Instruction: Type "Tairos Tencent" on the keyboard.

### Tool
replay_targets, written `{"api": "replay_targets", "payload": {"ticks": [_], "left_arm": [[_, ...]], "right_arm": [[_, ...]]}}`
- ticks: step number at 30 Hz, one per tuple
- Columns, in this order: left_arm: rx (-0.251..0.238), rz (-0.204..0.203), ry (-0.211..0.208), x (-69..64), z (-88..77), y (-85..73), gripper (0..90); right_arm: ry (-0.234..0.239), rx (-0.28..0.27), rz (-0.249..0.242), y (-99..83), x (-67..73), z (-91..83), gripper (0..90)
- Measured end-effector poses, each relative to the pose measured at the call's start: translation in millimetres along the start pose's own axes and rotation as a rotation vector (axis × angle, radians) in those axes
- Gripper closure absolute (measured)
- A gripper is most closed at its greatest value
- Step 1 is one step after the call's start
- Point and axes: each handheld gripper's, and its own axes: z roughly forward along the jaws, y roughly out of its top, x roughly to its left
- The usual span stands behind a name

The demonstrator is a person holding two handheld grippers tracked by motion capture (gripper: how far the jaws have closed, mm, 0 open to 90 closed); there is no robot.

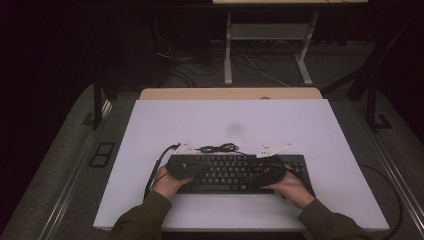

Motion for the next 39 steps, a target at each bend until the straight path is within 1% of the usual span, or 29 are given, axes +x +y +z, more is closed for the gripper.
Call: {"api": "replay_targets", "payload": {"ticks": [3,5,6,11,12,15,17,19,23,26,27,30,34,39], "left_arm": [[-0.003,-0.001,-0.001,-0.1,-2.0,0.3,89.1],[-0.015,-0.009,-0.003,-0.3,-3.2,1.0,89.1],[-0.012,-0.005,-0.003,0.1,-4.2,1.3,89.1],[-0.032,-0.010,-0.004,0.1,-7.3,1.9,88.6],[-0.037,-0.015,-0.005,-0.2,-7.7,1.9,87.5],[-0.033,-0.011,-0.009,-0.4,-9.1,1.7,84.3],[-0.039,-0.008,-0.012,-0.4,-10.2,1.2,80.6],[-0.048,-0.013,-0.013,-0.7,-11.7,0.7,76.3],[-0.065,-0.014,-0.016,-0.8,-15.7,-0.8,64.7],[-0.075,0.000,-0.016,-1.4,-20.8,-3.4,54.4],[-0.075,-0.001,-0.016,-1.5,-22.8,-4.5,50.6],[-0.092,-0.004,-0.013,-1.5,-29.7,-7.0,43.4],[-0.122,-0.005,0.001,-1.7,-38.8,-10.0,36.7],[-0.134,-0.009,0.012,-2.0,-47.5,-16.6,30.4]], "right_arm": [[-0.003,-0.004,0.004,-0.1,-0.1,-0.7,21.9],[-0.005,-0.008,0.009,0.0,-0.2,-1.5,21.7],[-0.003,-0.007,0.012,0.0,-1.0,-2.1,21.6],[-0.004,-0.012,0.015,-0.8,-2.4,-4.7,20.8],[-0.005,-0.013,0.014,-1.1,-3.0,-5.3,20.6],[-0.014,-0.019,0.013,-2.8,-4.3,-7.5,20.1],[-0.022,-0.025,0.014,-4.1,-5.6,-8.7,19.5],[-0.024,-0.030,0.018,-4.9,-7.1,-10.4,19.3],[-0.040,-0.037,0.028,-6.7,-9.2,-12.7,18.8],[-0.051,-0.038,0.030,-8.7,-10.5,-14.6,18.2],[-0.052,-0.040,0.029,-9.4,-10.7,-15.5,18.1],[-0.069,-0.049,0.032,-11.3,-12.2,-18.4,17.6],[-0.084,-0.060,0.042,-14.9,-13.9,-23.8,16.7],[-0.111,-0.084,0.056,-20.2,-17.1,-35.1,15.8]]}}
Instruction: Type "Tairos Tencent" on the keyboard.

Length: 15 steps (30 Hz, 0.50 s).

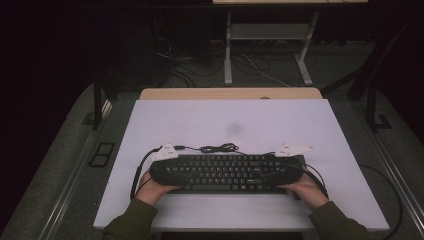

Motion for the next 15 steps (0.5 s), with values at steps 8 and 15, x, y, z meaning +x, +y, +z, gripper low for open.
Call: {"api": "replay_targets", "payload": {"ticks": [8,15], "left_arm": [[-0.019,-0.011,0.022,-1.4,-12.1,-8.9,18.2],[-0.035,-0.026,0.044,1.2,-20.0,-16.2,12.5]], "right_arm": [[-0.023,-0.041,0.028,-9.3,-6.3,-16.9,15.3],[-0.032,-0.056,0.019,-18.1,-10.2,-29.0,14.1]]}}
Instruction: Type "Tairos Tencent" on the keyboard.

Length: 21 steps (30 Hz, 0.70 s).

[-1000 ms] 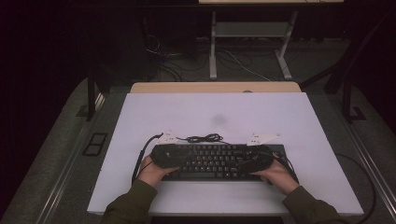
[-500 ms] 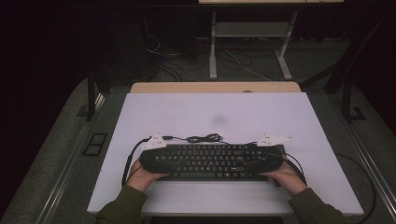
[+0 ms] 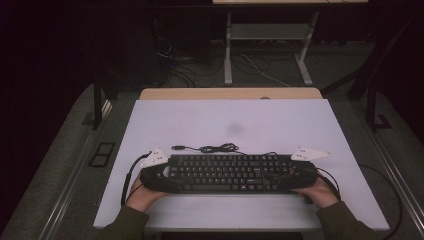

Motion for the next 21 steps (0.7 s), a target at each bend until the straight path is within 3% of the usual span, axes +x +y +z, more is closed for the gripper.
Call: {"api": "replay_targets", "payload": {"ticks": [13,21], "left_arm": [[-0.001,-0.013,0.033,0.0,-4.5,-7.9,0.4],[0.014,-0.013,0.044,0.6,-3.6,-9.4,0.0]], "right_arm": [[-0.014,-0.010,-0.003,-17.0,-12.8,-25.3,14.0],[-0.013,-0.012,0.003,-22.7,-17.6,-32.5,13.4]]}}
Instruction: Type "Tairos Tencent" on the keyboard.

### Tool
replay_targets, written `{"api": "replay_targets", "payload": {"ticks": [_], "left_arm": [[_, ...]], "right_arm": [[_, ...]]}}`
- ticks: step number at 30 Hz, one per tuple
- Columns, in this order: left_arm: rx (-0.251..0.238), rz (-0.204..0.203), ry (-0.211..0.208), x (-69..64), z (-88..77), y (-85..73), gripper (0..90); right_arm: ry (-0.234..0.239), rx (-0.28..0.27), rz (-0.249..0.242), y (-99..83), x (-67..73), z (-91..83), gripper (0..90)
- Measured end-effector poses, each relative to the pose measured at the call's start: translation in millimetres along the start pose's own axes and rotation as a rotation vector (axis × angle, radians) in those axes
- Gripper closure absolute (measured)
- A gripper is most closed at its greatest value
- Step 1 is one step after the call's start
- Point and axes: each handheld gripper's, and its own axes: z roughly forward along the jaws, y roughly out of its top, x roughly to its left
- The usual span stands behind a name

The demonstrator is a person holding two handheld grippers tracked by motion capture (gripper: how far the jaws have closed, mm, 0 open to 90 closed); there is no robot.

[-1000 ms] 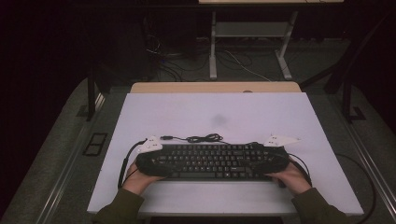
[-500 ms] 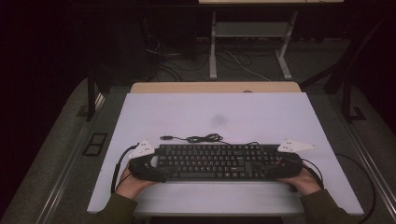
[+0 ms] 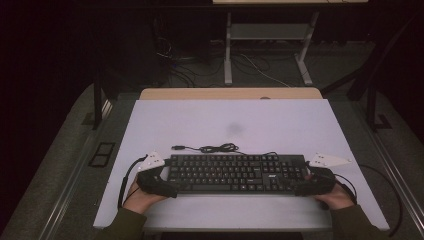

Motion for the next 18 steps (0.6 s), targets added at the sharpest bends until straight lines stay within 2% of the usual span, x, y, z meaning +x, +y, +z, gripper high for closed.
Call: {"api": "replay_targets", "payload": {"ticks": [12,18], "left_arm": [[0.019,0.028,0.000,0.1,0.6,-2.0,0.0],[0.011,0.021,0.004,0.6,-0.1,-1.7,0.0]], "right_arm": [[0.002,-0.004,-0.007,-1.5,-0.8,-1.7,13.3],[0.003,-0.018,0.010,-1.0,-1.8,-3.1,12.1]]}}
